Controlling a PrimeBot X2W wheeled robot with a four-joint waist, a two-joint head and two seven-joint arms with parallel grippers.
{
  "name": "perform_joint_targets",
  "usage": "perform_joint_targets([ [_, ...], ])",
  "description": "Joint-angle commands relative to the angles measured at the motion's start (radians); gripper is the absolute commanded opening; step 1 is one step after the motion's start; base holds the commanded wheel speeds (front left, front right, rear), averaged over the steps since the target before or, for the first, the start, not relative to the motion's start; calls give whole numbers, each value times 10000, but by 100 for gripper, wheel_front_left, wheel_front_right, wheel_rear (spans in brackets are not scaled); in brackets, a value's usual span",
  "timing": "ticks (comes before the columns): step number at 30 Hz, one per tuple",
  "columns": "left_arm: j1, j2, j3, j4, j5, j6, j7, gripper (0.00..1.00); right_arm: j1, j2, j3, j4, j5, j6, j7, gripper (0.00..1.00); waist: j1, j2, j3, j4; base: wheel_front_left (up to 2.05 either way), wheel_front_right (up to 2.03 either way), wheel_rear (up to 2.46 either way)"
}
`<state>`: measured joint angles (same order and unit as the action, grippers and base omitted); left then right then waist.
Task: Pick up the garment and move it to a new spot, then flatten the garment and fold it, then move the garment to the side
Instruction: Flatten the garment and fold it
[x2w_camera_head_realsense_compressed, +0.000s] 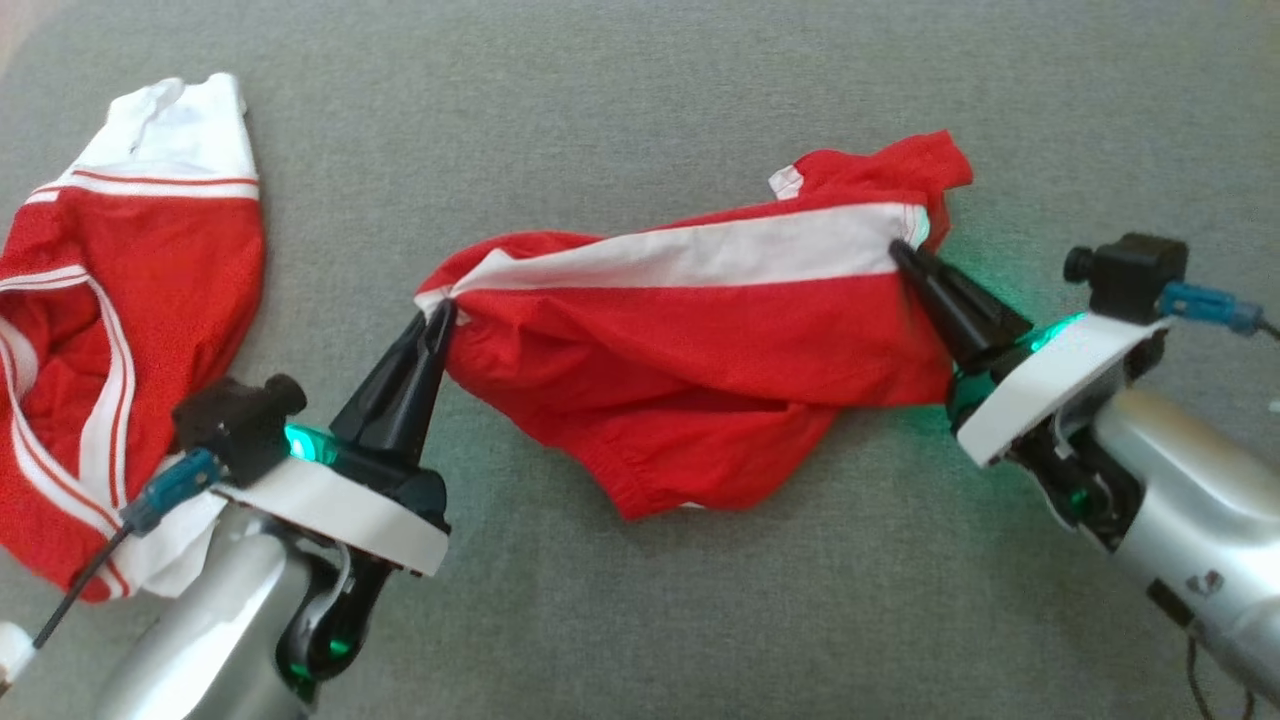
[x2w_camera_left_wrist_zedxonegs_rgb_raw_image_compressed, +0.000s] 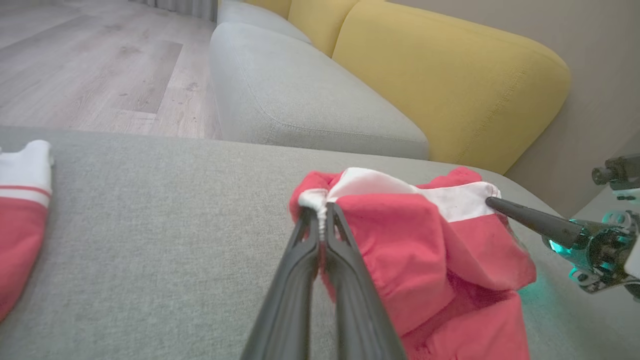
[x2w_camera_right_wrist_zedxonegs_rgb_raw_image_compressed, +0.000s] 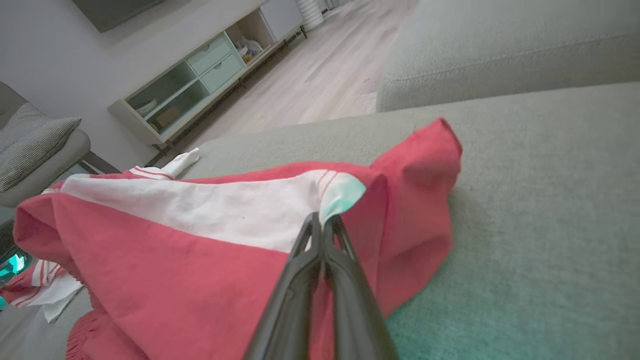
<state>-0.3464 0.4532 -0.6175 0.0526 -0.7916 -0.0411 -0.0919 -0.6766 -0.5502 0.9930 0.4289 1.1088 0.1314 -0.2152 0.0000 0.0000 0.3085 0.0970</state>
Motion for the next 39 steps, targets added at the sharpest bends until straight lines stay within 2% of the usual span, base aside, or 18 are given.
perform_joint_targets([
  [1,-601,321,500,-336,113,8,-169,0,-244,-268,-3,-250,58,-7,-197,0,0,0,-9,-77,0,0,0],
  [5,-1463,579,706,-762,568,-64,-310,0,-1084,-635,-544,-522,93,-7,-430,0,0,0,154,-391,0,0,0],
  [10,-4073,663,952,-1005,1391,-309,-157,0,-2773,-1314,-2498,-947,-529,-7,-460,0,0,0,717,-1048,0,0,0],
  [13,-6042,358,1034,-442,1806,-440,-81,0,-3929,-1614,-3515,-1090,-1087,-7,-462,0,0,0,1174,-1511,0,0,0],
  [17,-8578,-381,976,796,2262,-577,-236,0,-5197,-1822,-4857,-1249,-1569,-7,-463,0,0,0,1716,-2028,0,0,0],
  [22,-10077,-1019,574,2007,2600,-745,-866,0,-5578,-1971,-5628,-1696,-2047,-7,-464,0,0,0,1978,-2509,0,0,0],
  [29,-8723,-887,-252,2673,2562,-843,-1338,0,-3680,-1823,-5605,-2488,-2209,-7,-464,0,0,0,1808,-2771,0,0,0],
  [33,-6548,-683,-565,2428,2489,-743,-1593,0,-1238,-1546,-5925,-3144,-2390,-7,-464,0,0,0,1517,-2717,0,0,0],
  [39,-2553,-456,-769,1221,2609,-258,-1692,0,2750,-1182,-6643,-3963,-2889,-7,-465,0,0,0,763,-2715,0,0,0],
])
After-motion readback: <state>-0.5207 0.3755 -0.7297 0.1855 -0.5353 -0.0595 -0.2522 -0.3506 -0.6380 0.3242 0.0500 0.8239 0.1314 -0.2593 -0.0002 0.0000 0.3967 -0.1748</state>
